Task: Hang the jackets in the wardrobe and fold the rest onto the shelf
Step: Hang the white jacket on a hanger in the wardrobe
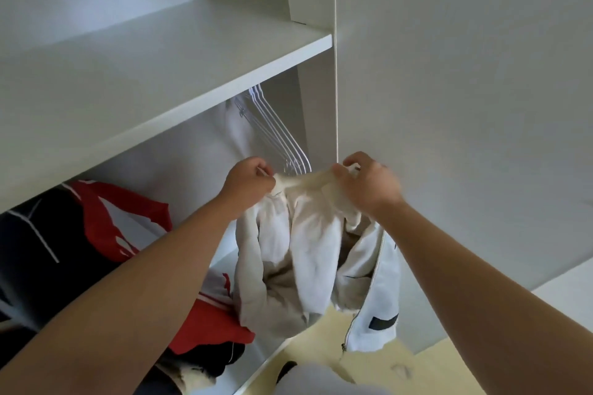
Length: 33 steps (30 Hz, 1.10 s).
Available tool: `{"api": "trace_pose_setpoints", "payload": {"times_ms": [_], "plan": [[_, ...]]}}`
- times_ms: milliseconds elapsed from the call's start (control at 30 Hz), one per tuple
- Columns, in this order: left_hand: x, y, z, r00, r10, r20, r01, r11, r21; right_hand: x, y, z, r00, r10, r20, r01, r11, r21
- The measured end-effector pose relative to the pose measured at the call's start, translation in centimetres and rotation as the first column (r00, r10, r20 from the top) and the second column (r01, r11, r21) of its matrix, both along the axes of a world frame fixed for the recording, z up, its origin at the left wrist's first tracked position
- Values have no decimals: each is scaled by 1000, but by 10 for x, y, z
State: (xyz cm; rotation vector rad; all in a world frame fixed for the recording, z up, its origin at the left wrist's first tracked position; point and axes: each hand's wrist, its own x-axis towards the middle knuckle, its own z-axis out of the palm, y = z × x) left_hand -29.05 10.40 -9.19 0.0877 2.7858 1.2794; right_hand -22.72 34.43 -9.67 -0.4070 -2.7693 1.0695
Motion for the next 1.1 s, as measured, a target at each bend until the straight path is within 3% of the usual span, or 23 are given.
{"api": "trace_pose_setpoints", "payload": {"times_ms": [167,233,333,433,567,800,967,1100], "plan": [[-12,-16,0,985,-151,85,161,978,-135,-20,-37,-7,988,87,-129,-92,995,-30],[-14,-24,-7,972,-207,111,223,962,-159,-31,-51,-9,990,139,-37,-140,990,-25],[-16,-31,-19,958,-265,111,284,934,-216,-50,-69,-18,946,232,228,-246,969,30],[-22,-39,-28,973,-222,67,232,943,-238,-67,-82,-31,932,180,315,-195,981,16],[-39,-54,-39,988,-146,49,154,961,-228,-94,-91,-48,944,103,313,-117,993,27],[-62,-76,-62,976,-196,92,215,934,-285,-125,-107,-71,960,43,277,-65,995,71],[-73,-90,-69,944,-245,222,304,908,-288,-133,-122,-82,957,-18,289,-4,997,73],[-77,-102,-72,901,-252,353,383,845,-373,-132,-127,-87,974,42,225,-67,992,104]]}}
